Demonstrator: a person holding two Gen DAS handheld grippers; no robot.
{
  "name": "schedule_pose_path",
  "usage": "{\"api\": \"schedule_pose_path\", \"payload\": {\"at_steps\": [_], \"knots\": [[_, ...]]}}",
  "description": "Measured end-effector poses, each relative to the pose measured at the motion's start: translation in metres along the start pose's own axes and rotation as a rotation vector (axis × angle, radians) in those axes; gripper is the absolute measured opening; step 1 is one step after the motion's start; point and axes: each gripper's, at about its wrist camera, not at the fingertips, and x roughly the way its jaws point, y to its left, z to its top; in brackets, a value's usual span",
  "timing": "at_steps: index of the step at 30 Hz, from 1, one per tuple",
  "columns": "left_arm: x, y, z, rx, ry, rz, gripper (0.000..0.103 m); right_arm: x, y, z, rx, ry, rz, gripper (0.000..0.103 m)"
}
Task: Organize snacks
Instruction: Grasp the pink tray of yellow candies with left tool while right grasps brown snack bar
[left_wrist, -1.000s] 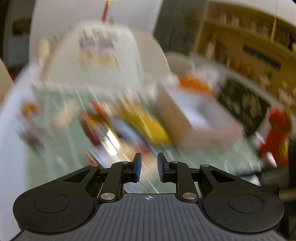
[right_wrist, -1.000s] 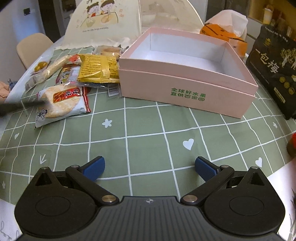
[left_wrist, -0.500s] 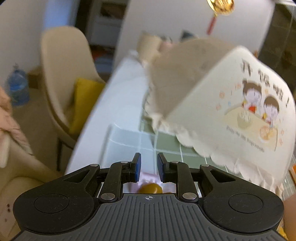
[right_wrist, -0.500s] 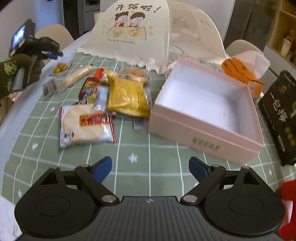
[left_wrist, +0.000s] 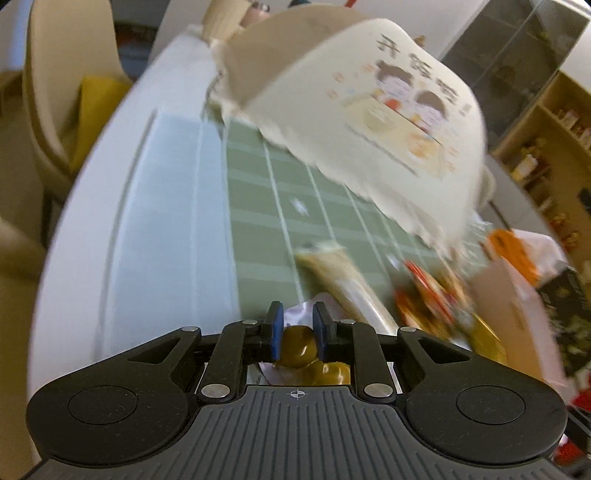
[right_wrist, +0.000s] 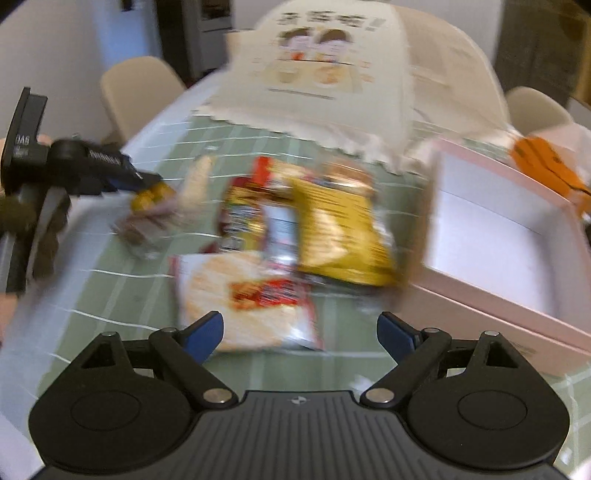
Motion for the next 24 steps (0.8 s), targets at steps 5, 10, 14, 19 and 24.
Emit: {"api": "schedule_pose_path", "payload": {"at_steps": [5, 10, 14, 19, 24], "knots": [[-0.015, -0.01, -0.037, -0.066, 0.072, -0.091, 0.021, 0.007, 0.029, 0.007, -0.069, -0.011, 0.065, 0.091], [-0.024, -0.017, -0.063, -0.116, 0.152, -0.162, 0.021, 0.009, 0.049, 0.007, -0.103, -0.005, 0.14, 0.089], [-0.035, -0.025, -0.072, -0.067, 0.165, -0.14, 0.02, 0.016, 0.068, -0.003, -0.175, 0.03, 0.187, 0.08], [-0.052, -0.031, -0.072, -0.038, 0.123, -0.105, 0.021, 0.011, 0.063, -0.012, -0.152, 0.091, 0.252, 0.061], [-0.061, -0.027, -0.071, -0.042, 0.06, -0.034, 0.021, -0.016, 0.059, -0.027, -0.171, 0.117, 0.336, 0.057]]}}
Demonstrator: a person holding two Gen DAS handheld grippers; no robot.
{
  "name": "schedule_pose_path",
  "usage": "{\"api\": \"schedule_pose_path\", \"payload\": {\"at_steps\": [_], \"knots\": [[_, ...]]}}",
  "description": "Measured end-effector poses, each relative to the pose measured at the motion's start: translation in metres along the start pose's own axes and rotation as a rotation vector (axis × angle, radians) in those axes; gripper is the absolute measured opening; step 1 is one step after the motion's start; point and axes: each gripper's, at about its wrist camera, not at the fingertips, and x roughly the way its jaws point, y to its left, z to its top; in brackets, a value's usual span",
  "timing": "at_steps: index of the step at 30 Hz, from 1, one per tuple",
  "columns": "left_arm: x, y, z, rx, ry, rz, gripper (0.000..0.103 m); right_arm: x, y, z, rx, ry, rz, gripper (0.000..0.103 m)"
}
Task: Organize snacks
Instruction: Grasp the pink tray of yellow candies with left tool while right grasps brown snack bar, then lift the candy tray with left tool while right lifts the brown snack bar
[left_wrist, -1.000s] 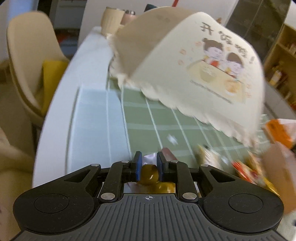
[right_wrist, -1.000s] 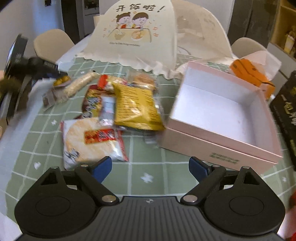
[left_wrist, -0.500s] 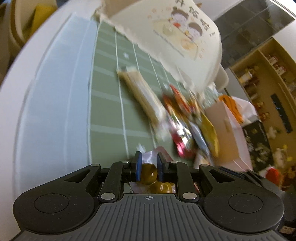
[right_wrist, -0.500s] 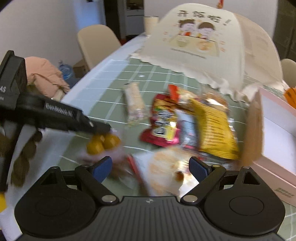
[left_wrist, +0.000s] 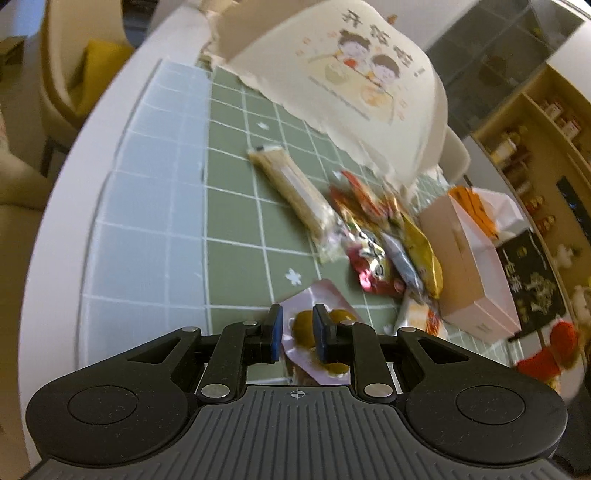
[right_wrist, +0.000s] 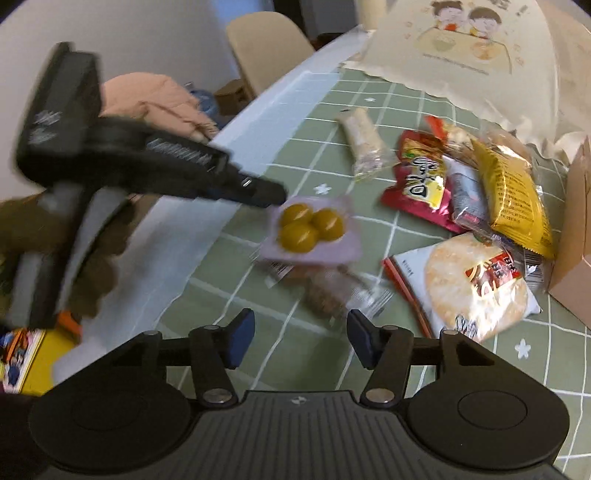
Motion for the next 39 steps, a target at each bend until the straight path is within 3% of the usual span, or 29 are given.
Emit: {"api": "schedule_pose_path", "payload": {"at_steps": [5, 10, 12, 13, 18, 29, 30, 34, 39], "knots": [[-0.015, 0.0, 0.003, -0.015, -0.047, 0.024, 0.021, 0.004, 0.009, 0.001, -0.103, -0.062, -0.138, 0.063], [-0.024, -0.009, 0.007, 0.02, -0.046, 0.013, 0.021, 0.035, 0.002, 0.017, -0.081, -0.039, -0.114, 0.068], [-0.021, -0.019, 0.009, 0.077, -0.03, 0.002, 0.021, 0.032, 0.012, 0.014, -0.101, -0.03, -0.104, 0.054], [-0.019, -0.025, 0.01, 0.115, -0.02, 0.002, 0.021, 0.029, 0.017, 0.012, -0.115, -0.025, -0.099, 0.042], [0.003, -0.055, 0.006, 0.305, 0.029, 0.076, 0.021, 0.002, 0.022, -0.023, -0.117, -0.003, -0.121, 0.04], [0.032, -0.099, -0.031, 0.65, 0.088, 0.2, 0.022, -0.087, -0.084, -0.106, 0.328, -0.033, -0.422, 0.041], [0.034, -0.102, -0.033, 0.664, 0.104, 0.192, 0.023, -0.09, -0.092, -0.109, 0.369, -0.036, -0.444, 0.043], [0.038, -0.106, -0.044, 0.732, 0.119, 0.173, 0.044, -0.089, -0.115, -0.114, 0.463, -0.054, -0.478, 0.048], [0.039, -0.102, -0.036, 0.684, 0.141, 0.148, 0.045, -0.082, -0.115, -0.116, 0.458, -0.083, -0.494, 0.065]]}}
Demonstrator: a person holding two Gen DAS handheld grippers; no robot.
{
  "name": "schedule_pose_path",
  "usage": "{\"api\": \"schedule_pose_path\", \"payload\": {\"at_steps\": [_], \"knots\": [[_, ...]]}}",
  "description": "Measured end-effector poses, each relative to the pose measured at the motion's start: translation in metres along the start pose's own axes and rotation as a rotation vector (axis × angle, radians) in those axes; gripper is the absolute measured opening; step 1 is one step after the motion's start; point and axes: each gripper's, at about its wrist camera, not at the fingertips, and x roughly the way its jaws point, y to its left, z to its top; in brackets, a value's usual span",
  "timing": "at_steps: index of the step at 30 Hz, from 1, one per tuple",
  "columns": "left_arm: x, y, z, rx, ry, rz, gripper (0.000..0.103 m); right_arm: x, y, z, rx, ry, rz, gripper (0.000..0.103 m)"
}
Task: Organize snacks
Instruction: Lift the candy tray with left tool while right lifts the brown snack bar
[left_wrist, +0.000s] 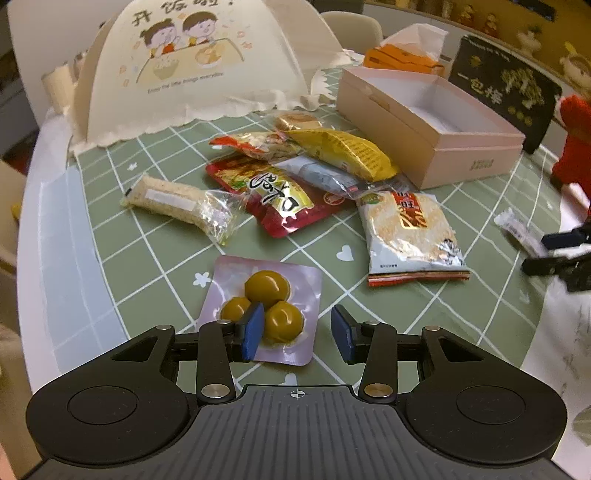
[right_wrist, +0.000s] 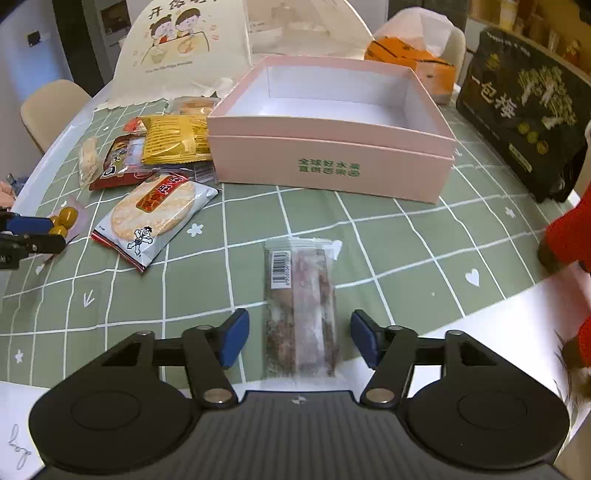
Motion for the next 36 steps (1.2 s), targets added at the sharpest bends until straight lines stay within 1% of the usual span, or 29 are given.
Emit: {"api": "schedule_pose_path", "payload": {"at_steps": [2, 5, 6, 8, 9, 10, 11, 12, 13, 14, 16, 17, 19, 20, 24, 26, 28, 29, 31, 32, 33, 36], "knots": [[0.001, 0.006, 0.001, -0.056, -0.004, -0.008, 0.045, 0.004, 0.004, 0.001, -0.01, -0.011, -0.007, 0.071], [0.003, 0.019, 0.006, -0.165, -0.003, -0.026, 0.041, 0.005, 0.007, 0.001, -0.006, -0.018, -0.021, 0.076], [0.003, 0.021, 0.007, -0.18, 0.002, -0.03, 0.04, 0.005, 0.009, 0.002, -0.008, -0.016, -0.031, 0.076], [0.002, 0.025, 0.007, -0.195, 0.006, -0.033, 0.034, 0.004, 0.01, 0.002, -0.021, -0.019, -0.03, 0.076], [0.002, 0.027, 0.005, -0.219, 0.001, -0.039, 0.033, 0.005, 0.01, 0.002, -0.023, -0.019, -0.021, 0.075], [0.002, 0.03, 0.003, -0.253, -0.009, -0.049, 0.033, 0.006, 0.009, 0.002, -0.023, -0.018, -0.016, 0.07], [0.002, 0.034, 0.001, -0.282, -0.02, -0.062, 0.033, 0.005, 0.01, 0.002, -0.026, -0.022, -0.008, 0.061], [0.002, 0.036, 0.001, -0.284, -0.022, -0.066, 0.03, 0.004, 0.012, 0.003, -0.037, -0.025, -0.001, 0.055], [0.002, 0.035, 0.001, -0.269, -0.018, -0.055, 0.02, 0.003, 0.014, 0.003, -0.056, -0.024, 0.002, 0.041], [0.001, 0.034, 0.001, -0.252, -0.018, -0.05, 0.02, 0.002, 0.017, 0.005, -0.078, -0.018, 0.001, 0.039], [-0.001, 0.03, -0.001, -0.224, -0.03, -0.046, 0.019, -0.002, 0.018, 0.007, -0.085, -0.011, -0.003, 0.037], [-0.003, 0.025, -0.002, -0.189, -0.036, -0.031, 0.018, -0.005, 0.017, 0.008, -0.079, -0.015, 0.004, 0.037], [-0.011, 0.009, -0.006, -0.086, -0.064, 0.011, 0.006, -0.016, 0.013, 0.011, -0.067, -0.039, 0.015, 0.037], [-0.016, 0.003, -0.007, -0.051, -0.077, 0.014, 0.006, -0.023, 0.009, 0.012, -0.062, -0.057, 0.012, 0.037], [-0.041, -0.021, -0.008, 0.036, -0.131, -0.037, 0.008, -0.046, -0.008, 0.017, -0.031, -0.112, -0.002, 0.037], [-0.046, -0.023, -0.006, 0.028, -0.134, -0.036, 0.01, -0.051, -0.015, 0.017, -0.023, -0.121, -0.028, 0.037], [-0.043, -0.012, -0.003, -0.03, -0.123, 0.0, 0.012, -0.05, -0.019, 0.015, -0.017, -0.117, -0.049, 0.037], [-0.04, -0.004, 0.0, -0.076, -0.114, 0.034, 0.012, -0.048, -0.021, 0.012, -0.009, -0.107, -0.052, 0.037], [-0.03, 0.014, 0.006, -0.169, -0.073, 0.122, 0.013, -0.041, -0.022, 0.008, 0.003, -0.084, -0.048, 0.037], [-0.024, 0.022, 0.009, -0.189, -0.057, 0.155, 0.016, -0.037, -0.021, 0.005, 0.006, -0.07, -0.044, 0.038], [-0.019, 0.028, 0.011, -0.184, -0.052, 0.158, 0.016, -0.033, -0.02, 0.003, 0.009, -0.055, -0.041, 0.038], [-0.006, 0.031, 0.012, -0.131, -0.003, 0.084, 0.016, -0.02, -0.016, -0.002, 0.021, -0.005, -0.02, 0.041]]}}
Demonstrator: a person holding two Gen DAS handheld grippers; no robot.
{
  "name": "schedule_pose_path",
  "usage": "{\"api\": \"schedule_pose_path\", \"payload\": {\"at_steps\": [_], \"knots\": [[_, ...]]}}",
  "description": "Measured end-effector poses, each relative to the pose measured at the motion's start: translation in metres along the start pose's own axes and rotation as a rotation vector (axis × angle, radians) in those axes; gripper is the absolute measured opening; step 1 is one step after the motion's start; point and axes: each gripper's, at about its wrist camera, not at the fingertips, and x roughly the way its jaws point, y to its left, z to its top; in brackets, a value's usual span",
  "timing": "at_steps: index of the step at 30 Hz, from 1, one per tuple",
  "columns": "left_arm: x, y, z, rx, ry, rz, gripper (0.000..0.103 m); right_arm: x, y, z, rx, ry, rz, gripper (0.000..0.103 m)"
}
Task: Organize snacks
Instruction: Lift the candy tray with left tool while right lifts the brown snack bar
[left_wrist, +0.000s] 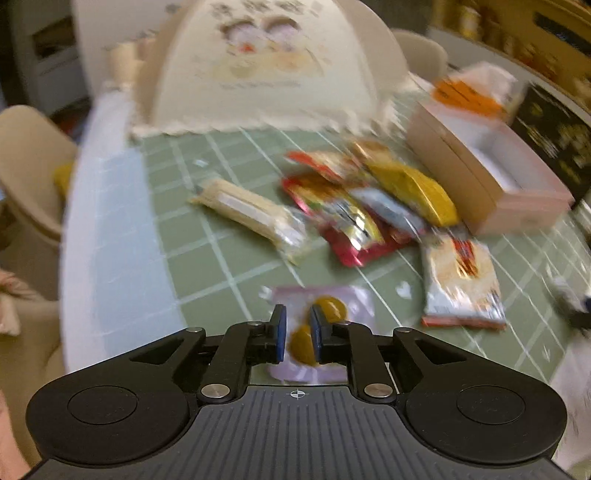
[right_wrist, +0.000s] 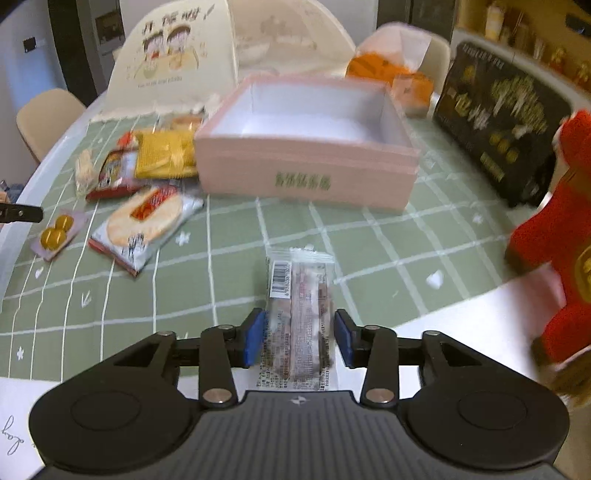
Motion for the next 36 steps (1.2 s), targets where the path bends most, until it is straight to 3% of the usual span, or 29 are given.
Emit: {"api": "schedule_pose_path", "payload": {"at_steps": [1, 2, 6, 12, 14, 16, 22, 24, 29, 31, 34, 36], "knots": [[0.005, -0.001, 0.0, 0.012, 0.027, -0.013, 0.017, 0.003, 0.001, -0.002, 0.007, 0.013, 0.003, 0.043], [0.009, -0.003, -0.003, 0.027, 0.043, -0.008, 0.025, 0.006, 0.002, -0.003, 0.012, 0.022, 0.004, 0.044], [0.011, 0.003, -0.004, 0.009, 0.043, -0.027, 0.029, 0.009, 0.004, -0.006, 0.015, 0.025, 0.002, 0.048], [0.015, 0.013, -0.002, -0.027, 0.073, -0.082, 0.027, 0.011, 0.009, -0.007, -0.015, 0.002, -0.007, 0.05], [0.015, 0.014, -0.007, -0.074, 0.059, -0.125, 0.027, 0.012, 0.01, -0.004, -0.024, 0.001, -0.002, 0.039], [0.013, 0.009, -0.016, -0.064, 0.015, -0.141, 0.027, 0.012, 0.014, -0.002, -0.045, 0.004, -0.002, 0.038], [-0.001, -0.01, -0.029, -0.007, -0.024, -0.132, 0.022, 0.0, 0.013, 0.001, -0.067, -0.014, -0.006, 0.036], [-0.01, -0.018, -0.034, 0.015, -0.041, -0.141, 0.001, -0.006, 0.009, 0.002, -0.054, -0.026, -0.011, 0.036], [-0.031, -0.034, -0.033, 0.022, -0.079, -0.216, 0.004, -0.015, -0.002, 0.005, -0.031, -0.045, -0.03, 0.037], [-0.033, -0.037, -0.032, 0.01, -0.072, -0.198, 0.006, -0.014, -0.003, 0.004, -0.037, -0.042, -0.039, 0.037], [-0.022, -0.036, -0.026, -0.015, -0.004, -0.111, 0.008, -0.009, 0.0, 0.0, -0.043, -0.026, -0.042, 0.037], [-0.015, -0.036, -0.022, -0.028, 0.042, -0.126, 0.009, -0.005, 0.004, -0.003, -0.049, -0.016, -0.043, 0.038]]}}
